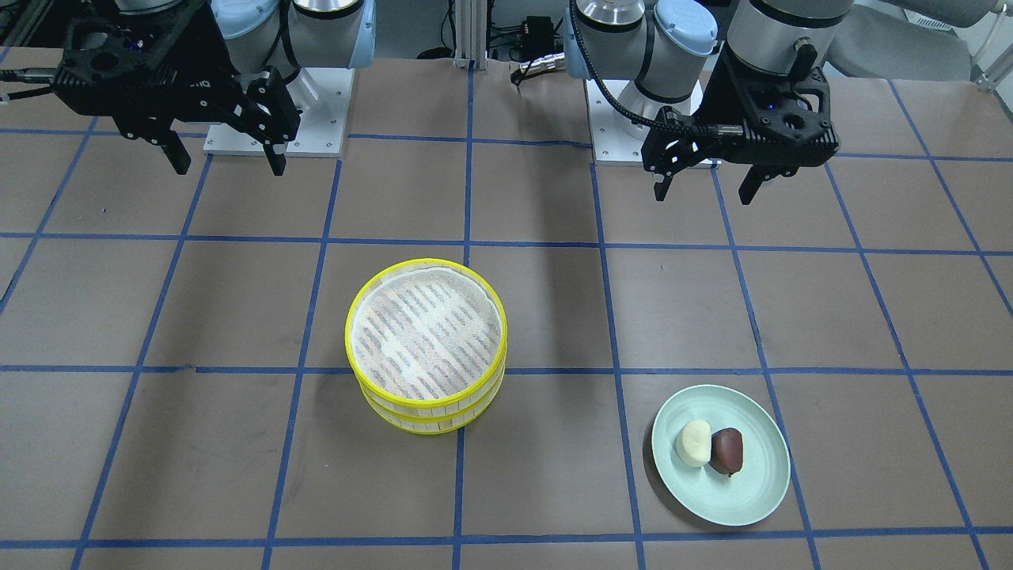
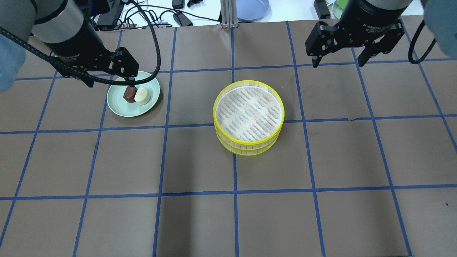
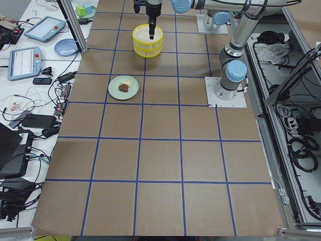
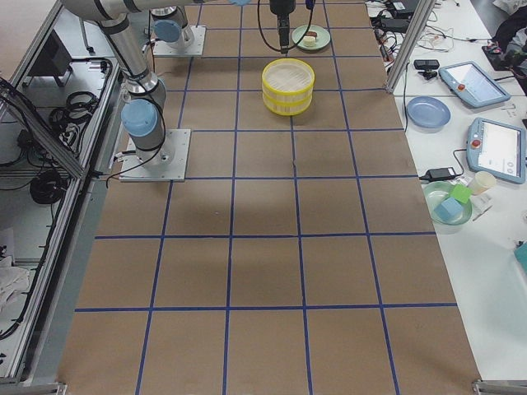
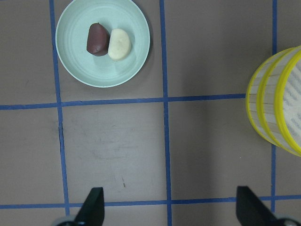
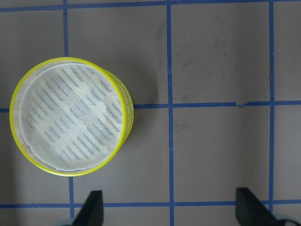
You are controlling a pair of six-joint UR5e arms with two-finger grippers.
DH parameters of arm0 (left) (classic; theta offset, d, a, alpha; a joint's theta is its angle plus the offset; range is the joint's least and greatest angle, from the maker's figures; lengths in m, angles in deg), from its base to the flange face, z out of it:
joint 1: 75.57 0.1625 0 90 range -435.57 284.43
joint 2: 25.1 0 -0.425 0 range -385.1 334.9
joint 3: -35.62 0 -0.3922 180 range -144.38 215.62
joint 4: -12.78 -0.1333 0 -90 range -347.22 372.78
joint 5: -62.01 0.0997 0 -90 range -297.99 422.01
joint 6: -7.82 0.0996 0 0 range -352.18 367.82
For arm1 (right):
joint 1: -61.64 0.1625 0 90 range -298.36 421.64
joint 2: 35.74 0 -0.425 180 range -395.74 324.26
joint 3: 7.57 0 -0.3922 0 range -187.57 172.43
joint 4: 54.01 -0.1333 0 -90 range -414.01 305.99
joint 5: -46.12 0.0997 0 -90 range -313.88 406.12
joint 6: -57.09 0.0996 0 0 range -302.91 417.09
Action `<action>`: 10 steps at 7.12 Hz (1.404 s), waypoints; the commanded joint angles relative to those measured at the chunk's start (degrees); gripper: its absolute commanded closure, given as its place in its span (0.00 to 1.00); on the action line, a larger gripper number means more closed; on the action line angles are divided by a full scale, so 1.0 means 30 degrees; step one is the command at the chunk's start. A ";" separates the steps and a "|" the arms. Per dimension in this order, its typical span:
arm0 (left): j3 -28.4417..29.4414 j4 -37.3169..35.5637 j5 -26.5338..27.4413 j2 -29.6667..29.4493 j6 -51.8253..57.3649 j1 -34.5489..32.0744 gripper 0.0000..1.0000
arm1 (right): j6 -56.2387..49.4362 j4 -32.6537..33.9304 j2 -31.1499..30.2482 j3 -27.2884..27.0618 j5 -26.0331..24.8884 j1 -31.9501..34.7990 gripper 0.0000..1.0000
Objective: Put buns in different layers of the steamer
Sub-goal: 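Move right gripper to the steamer rim while left gripper lowers over plate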
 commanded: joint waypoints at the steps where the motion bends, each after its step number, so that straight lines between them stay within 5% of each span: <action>1: 0.0000 0.0030 0.0011 0.0000 0.0029 0.0000 0.00 | 0.0029 -0.0106 -0.0053 -0.0183 -0.0002 0.0000 0.00; 4: 0.0000 0.0088 0.0098 0.0029 0.0058 0.0000 0.00 | 0.1807 0.0065 0.0265 -0.1642 0.0260 0.0117 0.00; 7: -0.0292 0.0176 0.0215 -0.0029 0.0087 0.0495 0.00 | 0.3223 0.6848 0.6921 -0.2527 -0.1114 0.2285 0.01; 10: -0.1199 -0.1569 -0.0018 -0.0963 0.1637 0.1639 0.00 | 0.2784 0.7685 0.8207 -0.2644 -0.1087 0.2285 0.50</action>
